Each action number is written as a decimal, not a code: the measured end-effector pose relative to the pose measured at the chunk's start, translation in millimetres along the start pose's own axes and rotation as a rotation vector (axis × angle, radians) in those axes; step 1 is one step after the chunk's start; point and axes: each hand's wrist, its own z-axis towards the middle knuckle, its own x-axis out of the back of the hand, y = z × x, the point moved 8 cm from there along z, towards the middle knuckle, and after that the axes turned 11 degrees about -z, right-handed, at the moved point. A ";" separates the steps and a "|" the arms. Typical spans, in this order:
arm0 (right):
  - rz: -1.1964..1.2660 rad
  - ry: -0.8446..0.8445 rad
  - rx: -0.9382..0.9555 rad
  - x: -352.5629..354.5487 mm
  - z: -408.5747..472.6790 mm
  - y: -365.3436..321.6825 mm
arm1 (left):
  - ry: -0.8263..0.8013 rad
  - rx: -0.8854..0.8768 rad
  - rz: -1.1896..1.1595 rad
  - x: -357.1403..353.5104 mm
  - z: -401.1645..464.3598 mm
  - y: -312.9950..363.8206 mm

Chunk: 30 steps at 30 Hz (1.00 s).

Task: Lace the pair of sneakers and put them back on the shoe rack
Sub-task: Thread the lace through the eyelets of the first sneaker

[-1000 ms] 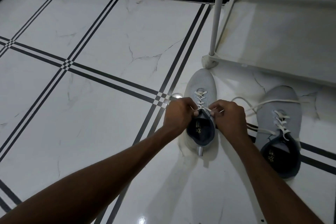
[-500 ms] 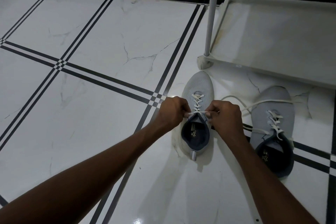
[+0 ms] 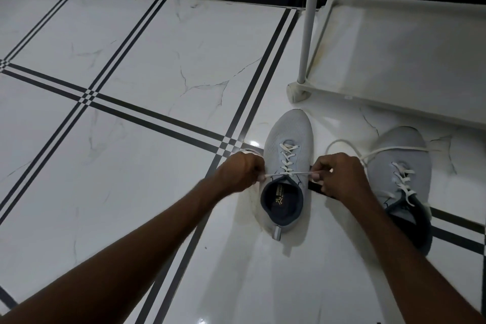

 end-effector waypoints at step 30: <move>0.340 -0.049 0.187 -0.8 -12.9 -75.6 | -0.099 0.097 -1.188 0.6 25.8 2.0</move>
